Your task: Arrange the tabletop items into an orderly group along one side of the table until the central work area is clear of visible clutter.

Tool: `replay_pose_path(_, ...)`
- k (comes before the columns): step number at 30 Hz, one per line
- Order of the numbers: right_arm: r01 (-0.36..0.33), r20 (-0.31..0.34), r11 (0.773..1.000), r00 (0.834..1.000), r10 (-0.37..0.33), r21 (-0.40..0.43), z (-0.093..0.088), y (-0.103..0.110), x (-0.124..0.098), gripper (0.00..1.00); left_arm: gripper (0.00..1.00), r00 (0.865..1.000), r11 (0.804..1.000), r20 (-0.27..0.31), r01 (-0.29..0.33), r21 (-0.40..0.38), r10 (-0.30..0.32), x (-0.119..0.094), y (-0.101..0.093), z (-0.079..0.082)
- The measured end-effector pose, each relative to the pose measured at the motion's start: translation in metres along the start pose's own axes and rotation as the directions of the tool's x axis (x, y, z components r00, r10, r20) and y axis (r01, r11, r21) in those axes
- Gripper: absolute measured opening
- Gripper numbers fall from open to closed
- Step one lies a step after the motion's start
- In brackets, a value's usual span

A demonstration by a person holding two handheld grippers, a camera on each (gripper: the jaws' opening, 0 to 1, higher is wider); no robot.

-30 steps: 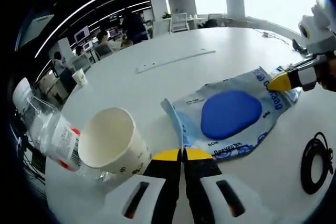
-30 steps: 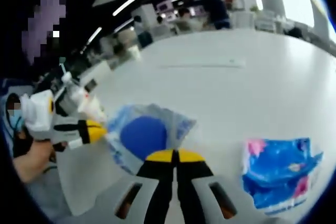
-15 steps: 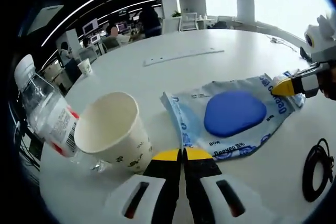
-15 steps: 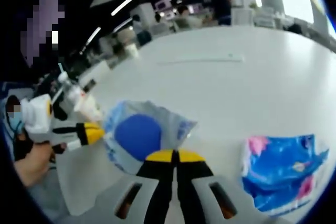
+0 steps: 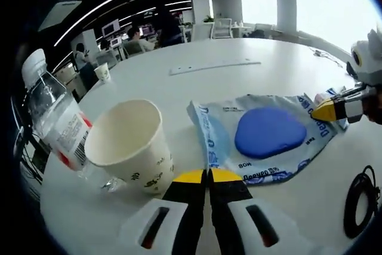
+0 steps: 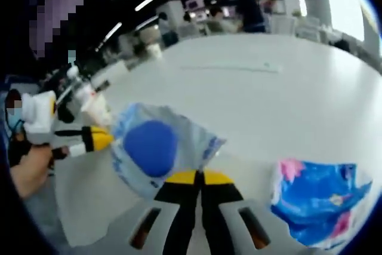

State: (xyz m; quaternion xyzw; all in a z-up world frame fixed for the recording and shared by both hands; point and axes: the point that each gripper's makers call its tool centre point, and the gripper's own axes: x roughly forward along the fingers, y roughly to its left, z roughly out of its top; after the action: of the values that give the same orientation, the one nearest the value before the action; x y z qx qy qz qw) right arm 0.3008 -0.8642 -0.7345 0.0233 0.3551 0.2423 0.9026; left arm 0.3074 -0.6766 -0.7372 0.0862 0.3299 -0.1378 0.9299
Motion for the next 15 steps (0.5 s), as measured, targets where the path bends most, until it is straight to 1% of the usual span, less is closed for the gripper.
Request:
replay_pose_path(2,0.003,-0.003,1.000,1.000,-0.003,0.008,0.0003,-0.0014,0.0007,0.00,0.01,1.000,1.000,0.003,-0.003,0.001,0.003,-0.0001,-0.0007,0.0002)
replay_pose_path(5,-0.004,-0.004,1.000,1.000,0.004,0.024,0.0006,-0.0025,0.0014,0.00,0.01,1.000,1.000,-0.005,-0.003,0.024,0.003,0.0001,-0.0010,0.0007)
replay_pose_path(9,-0.003,-0.012,1.000,1.000,0.002,-0.006,-0.0006,-0.0028,0.0028,0.00,0.01,1.000,1.000,0.009,0.002,0.023,-0.002,0.0025,-0.0004,0.0025)
replay_pose_path(13,0.002,-0.014,1.000,1.000,-0.002,0.004,-0.0003,-0.0028,0.0039,0.00,0.01,1.000,0.999,0.007,-0.001,0.041,0.001,0.0041,0.0006,0.0045)
replay_pose_path(14,0.003,-0.015,1.000,1.000,-0.003,0.004,-0.0003,-0.0027,0.0040,0.00,0.01,1.000,0.999,0.009,-0.001,0.041,0.001,0.0043,0.0008,0.0047)
replay_pose_path(15,0.003,-0.016,1.000,1.000,-0.003,0.004,-0.0003,-0.0027,0.0041,0.00,0.01,1.000,1.000,0.017,-0.003,0.018,0.003,0.0049,0.0010,0.0049)
